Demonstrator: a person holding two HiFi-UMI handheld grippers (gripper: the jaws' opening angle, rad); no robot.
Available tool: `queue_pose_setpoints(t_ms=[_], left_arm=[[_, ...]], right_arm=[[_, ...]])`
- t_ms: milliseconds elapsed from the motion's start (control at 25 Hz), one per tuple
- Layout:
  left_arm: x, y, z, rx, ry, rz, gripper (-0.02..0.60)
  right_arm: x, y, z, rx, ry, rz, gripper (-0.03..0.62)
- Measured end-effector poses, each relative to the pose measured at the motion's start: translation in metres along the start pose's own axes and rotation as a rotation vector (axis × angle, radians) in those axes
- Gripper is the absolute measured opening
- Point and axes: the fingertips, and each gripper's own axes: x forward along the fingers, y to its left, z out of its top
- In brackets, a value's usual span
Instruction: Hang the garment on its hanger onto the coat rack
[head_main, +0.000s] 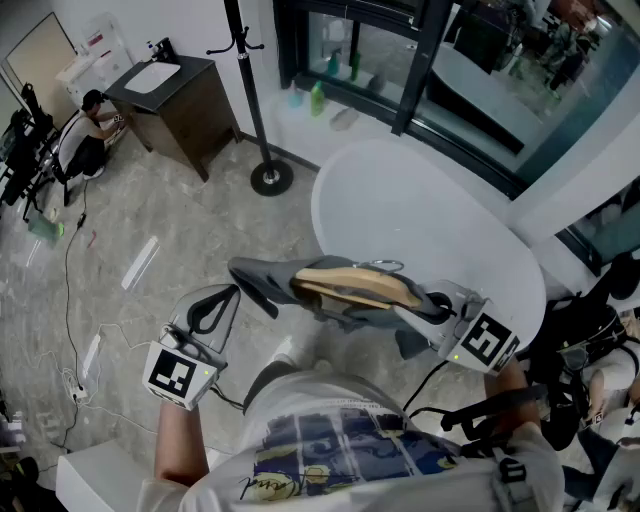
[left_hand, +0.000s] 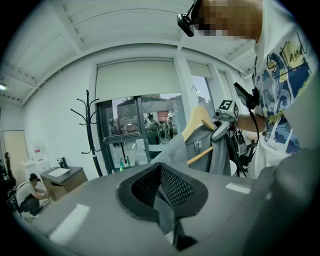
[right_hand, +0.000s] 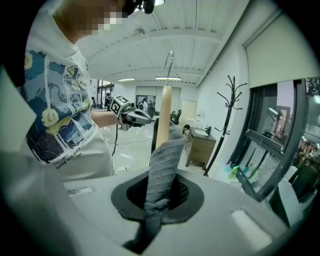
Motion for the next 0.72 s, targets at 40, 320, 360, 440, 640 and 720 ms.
queue_pose_setpoints(t_ms=[40,320,360,440,640,720], left_arm=[[-0.001,-0.001,0.001,-0.004,-0.001,0.001,0.002],[-0.005,0.014,-0.008,-0.05,0.007,0.009,0.002],[-0.004,0.019,-0.011,-0.059,0.009,0.009,0.002],[-0.002,0.032,-0.016,-0.077,0.005,0.009,0.002],[0.013,0.081,-0.023,-0.106,-0.017,-0.001,0.002],[0.02,0.106,-0.024,-0.11,-0.028,-0.006,0.002]], right_arm=[[0.0,-0.001,0.002,-0.004,0.007,0.006,0.008],[0.024,-0.015,0.011,-0.01,0.017,0.043,0.008],[0.031,-0.018,0.014,-0.011,0.023,0.052,0.008],[0.045,-0.027,0.02,0.002,0.021,0.065,0.008],[0.089,-0.063,0.042,0.012,0.024,0.087,0.008],[0.108,-0.08,0.055,0.007,0.031,0.089,0.008]])
